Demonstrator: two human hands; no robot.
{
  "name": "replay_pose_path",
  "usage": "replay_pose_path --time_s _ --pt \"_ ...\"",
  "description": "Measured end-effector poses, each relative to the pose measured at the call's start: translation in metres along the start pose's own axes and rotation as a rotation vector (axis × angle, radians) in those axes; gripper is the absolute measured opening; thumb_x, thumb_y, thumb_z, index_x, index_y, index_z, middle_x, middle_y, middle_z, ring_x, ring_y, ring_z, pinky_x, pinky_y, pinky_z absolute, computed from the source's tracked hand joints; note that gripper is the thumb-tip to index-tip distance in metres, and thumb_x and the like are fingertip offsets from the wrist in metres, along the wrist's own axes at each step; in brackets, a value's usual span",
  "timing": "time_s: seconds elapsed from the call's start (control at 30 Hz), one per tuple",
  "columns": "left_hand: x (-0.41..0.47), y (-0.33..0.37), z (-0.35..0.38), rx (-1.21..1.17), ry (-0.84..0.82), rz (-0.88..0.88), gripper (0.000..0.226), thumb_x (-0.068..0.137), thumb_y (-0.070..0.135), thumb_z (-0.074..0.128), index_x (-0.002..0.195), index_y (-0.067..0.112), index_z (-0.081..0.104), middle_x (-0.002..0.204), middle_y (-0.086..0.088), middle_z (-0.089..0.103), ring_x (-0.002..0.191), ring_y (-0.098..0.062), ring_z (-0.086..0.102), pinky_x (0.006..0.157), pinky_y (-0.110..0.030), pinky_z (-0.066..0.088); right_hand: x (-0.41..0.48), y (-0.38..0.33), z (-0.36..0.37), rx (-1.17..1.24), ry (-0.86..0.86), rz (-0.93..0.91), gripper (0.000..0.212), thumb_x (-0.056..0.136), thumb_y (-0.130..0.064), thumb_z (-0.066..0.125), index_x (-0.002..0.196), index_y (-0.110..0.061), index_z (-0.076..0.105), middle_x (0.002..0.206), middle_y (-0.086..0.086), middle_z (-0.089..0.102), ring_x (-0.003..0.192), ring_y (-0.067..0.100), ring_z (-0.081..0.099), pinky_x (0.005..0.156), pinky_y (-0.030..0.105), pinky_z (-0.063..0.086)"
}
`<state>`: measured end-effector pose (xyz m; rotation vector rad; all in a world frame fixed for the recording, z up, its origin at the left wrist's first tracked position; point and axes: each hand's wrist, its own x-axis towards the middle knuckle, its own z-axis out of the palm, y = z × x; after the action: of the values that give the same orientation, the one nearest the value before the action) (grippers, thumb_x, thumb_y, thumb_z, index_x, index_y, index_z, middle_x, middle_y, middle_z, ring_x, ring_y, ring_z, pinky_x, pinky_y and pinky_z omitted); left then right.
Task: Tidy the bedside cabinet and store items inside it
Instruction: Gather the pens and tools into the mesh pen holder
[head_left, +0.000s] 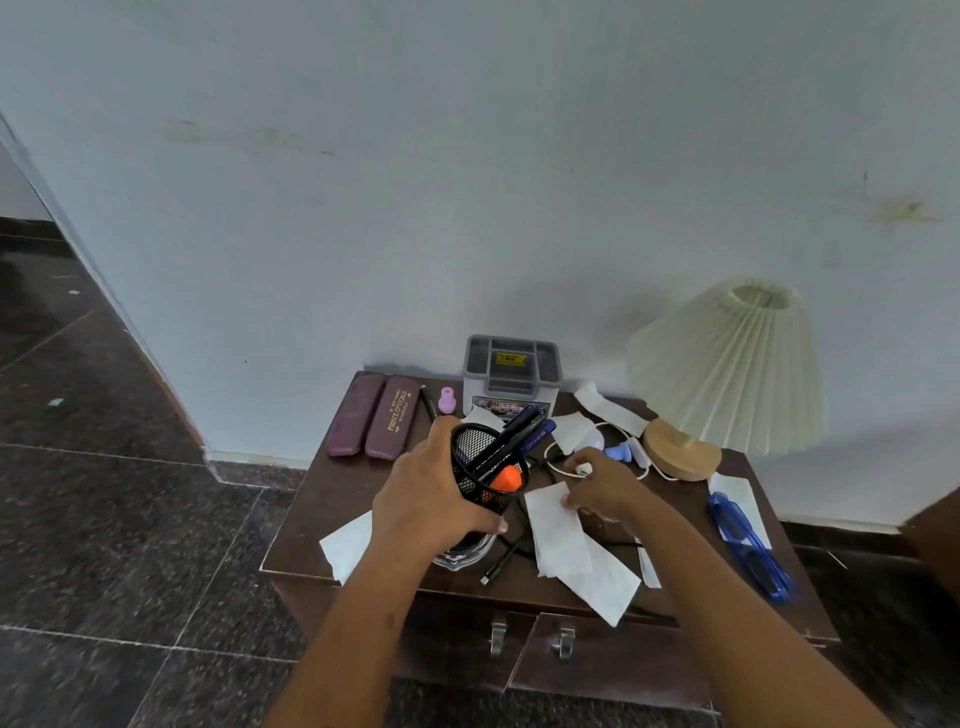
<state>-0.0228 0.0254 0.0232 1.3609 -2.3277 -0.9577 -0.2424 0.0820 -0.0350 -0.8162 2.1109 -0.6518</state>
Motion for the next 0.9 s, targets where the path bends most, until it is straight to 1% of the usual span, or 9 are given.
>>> replay_pose_path --time_s 0.03,0.1,0.27,0.4,0.47,0.53,0.67,0.8,0.9 --pt "0.0 -0.001 -0.001 -0.004 0.004 -0.003 0.1 0.045 0.041 0.086 0.129 0.038 0.031 0.116 0.012 0.057 0.11 -0.017 0.055 0.089 -0.043 0.049 0.001 0.0 -0.002 0.08 0.043 0.004 0.043 0.08 0.002 0.067 0.118 -0.011 0.051 0.084 0.009 0.053 0.058 0.014 0.052 0.042 0.016 0.04" --pt "0.001 -0.003 -0.004 -0.008 0.011 -0.012 0.098 0.045 0.041 0.086 0.127 0.037 0.033 0.114 0.011 0.058 0.108 -0.018 0.056 0.09 -0.045 0.05 0.004 0.003 -0.007 0.186 0.129 0.013 0.038 0.081 0.003 0.062 0.116 -0.01 0.051 0.078 0.01 0.05 0.056 0.016 0.051 0.039 0.018 0.039" --pt "0.003 -0.006 -0.007 -0.024 0.028 -0.022 0.1 0.044 0.042 0.087 0.127 0.035 0.033 0.115 0.009 0.058 0.107 -0.019 0.057 0.09 -0.046 0.05 0.004 0.006 -0.014 0.288 0.252 0.072 0.033 0.084 0.005 0.06 0.113 -0.008 0.051 0.093 0.018 0.055 0.059 0.017 0.052 0.04 0.019 0.043" --pt "0.002 -0.005 -0.006 -0.027 0.013 -0.014 0.099 0.043 0.041 0.087 0.126 0.034 0.034 0.114 0.009 0.059 0.107 -0.019 0.057 0.09 -0.046 0.05 0.007 0.01 -0.013 0.019 0.361 0.017 0.035 0.082 -0.005 0.064 0.115 -0.008 0.052 0.099 0.014 0.059 0.075 0.021 0.053 0.059 0.028 0.047" --pt "0.002 -0.006 -0.006 -0.037 0.017 -0.018 0.099 0.044 0.04 0.087 0.127 0.034 0.034 0.113 0.01 0.058 0.107 -0.018 0.056 0.09 -0.045 0.05 0.004 0.007 -0.011 -0.088 0.424 -0.073 0.036 0.082 -0.004 0.063 0.116 -0.006 0.053 0.109 0.013 0.059 0.085 0.021 0.051 0.059 0.023 0.038" --pt "0.003 -0.007 -0.008 -0.059 0.044 -0.023 0.096 0.046 0.038 0.088 0.125 0.034 0.035 0.107 0.013 0.056 0.106 -0.018 0.057 0.09 -0.042 0.05 0.002 0.001 -0.006 -0.128 0.452 -0.17 0.034 0.082 -0.007 0.062 0.116 -0.009 0.054 0.113 0.011 0.057 0.092 0.021 0.054 0.065 0.023 0.038" --pt "0.006 -0.014 -0.017 -0.108 0.113 -0.069 0.093 0.049 0.034 0.089 0.125 0.032 0.036 0.107 0.013 0.054 0.108 -0.019 0.056 0.088 -0.037 0.048 0.004 -0.025 0.017 -0.161 0.399 -0.331 0.024 0.084 -0.013 0.06 0.109 -0.013 0.059 0.11 0.005 0.059 0.093 0.014 0.053 0.078 0.028 0.043" --pt "0.007 -0.021 -0.021 -0.161 0.207 -0.13 0.096 0.05 0.033 0.088 0.13 0.031 0.033 0.108 0.01 0.055 0.108 -0.021 0.057 0.084 -0.034 0.046 0.014 -0.06 0.05 -0.302 0.252 -0.429 0.018 0.087 -0.018 0.057 0.104 -0.019 0.061 0.103 0.0 0.064 0.087 0.013 0.056 0.076 0.027 0.044" --pt "0.009 -0.025 -0.022 -0.174 0.258 -0.176 0.093 0.051 0.034 0.087 0.127 0.033 0.033 0.108 0.01 0.057 0.107 -0.021 0.056 0.082 -0.036 0.049 0.023 -0.087 0.078 -0.438 0.203 -0.497 0.015 0.084 -0.023 0.057 0.098 -0.026 0.063 0.103 -0.001 0.066 0.097 0.02 0.061 0.08 0.035 0.051"
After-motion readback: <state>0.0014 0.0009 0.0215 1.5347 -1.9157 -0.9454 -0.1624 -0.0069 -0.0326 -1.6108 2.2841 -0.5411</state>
